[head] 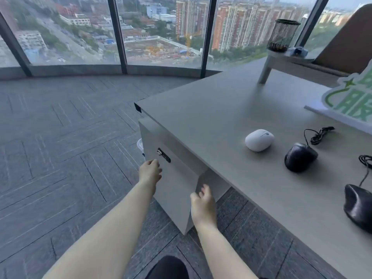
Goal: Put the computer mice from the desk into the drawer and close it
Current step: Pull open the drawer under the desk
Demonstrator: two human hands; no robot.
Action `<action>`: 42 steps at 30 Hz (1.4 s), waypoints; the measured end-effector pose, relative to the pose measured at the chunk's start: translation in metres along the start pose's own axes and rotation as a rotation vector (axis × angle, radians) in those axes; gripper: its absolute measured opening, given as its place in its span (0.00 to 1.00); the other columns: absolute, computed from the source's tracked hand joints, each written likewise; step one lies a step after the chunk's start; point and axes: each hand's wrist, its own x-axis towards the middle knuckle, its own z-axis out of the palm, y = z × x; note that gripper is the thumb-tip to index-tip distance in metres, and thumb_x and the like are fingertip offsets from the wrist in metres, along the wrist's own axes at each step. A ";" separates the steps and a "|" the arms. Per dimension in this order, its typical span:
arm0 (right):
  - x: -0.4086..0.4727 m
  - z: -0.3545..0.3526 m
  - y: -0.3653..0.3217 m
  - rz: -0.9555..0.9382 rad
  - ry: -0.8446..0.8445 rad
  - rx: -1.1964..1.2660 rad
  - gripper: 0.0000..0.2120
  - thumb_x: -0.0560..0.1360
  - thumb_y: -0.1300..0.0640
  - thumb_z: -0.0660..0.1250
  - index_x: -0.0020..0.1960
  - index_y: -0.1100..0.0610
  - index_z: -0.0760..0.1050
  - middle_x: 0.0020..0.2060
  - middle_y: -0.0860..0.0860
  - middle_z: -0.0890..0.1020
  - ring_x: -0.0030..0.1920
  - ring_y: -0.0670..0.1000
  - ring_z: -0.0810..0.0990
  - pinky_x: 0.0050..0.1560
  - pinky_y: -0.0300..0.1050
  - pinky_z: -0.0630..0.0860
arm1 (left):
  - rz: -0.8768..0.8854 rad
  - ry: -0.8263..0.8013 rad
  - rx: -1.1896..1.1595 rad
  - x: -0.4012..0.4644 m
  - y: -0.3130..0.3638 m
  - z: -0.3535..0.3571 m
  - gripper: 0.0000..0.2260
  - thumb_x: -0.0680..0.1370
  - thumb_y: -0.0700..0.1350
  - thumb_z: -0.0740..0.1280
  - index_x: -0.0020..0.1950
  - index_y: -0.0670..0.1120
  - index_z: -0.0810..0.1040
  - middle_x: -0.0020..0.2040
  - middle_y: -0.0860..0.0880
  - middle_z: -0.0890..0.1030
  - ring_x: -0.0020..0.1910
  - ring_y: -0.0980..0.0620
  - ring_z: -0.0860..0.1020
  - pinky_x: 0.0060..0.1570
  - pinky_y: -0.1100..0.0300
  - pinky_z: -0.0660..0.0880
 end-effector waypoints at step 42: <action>-0.128 0.096 0.051 -0.230 -0.661 -0.311 0.21 0.74 0.43 0.62 0.46 0.61 0.81 0.45 0.61 0.85 0.39 0.60 0.81 0.38 0.48 0.70 | -0.059 0.340 -0.174 -0.014 -0.047 -0.244 0.12 0.80 0.42 0.61 0.58 0.39 0.79 0.52 0.41 0.83 0.41 0.46 0.81 0.29 0.57 0.76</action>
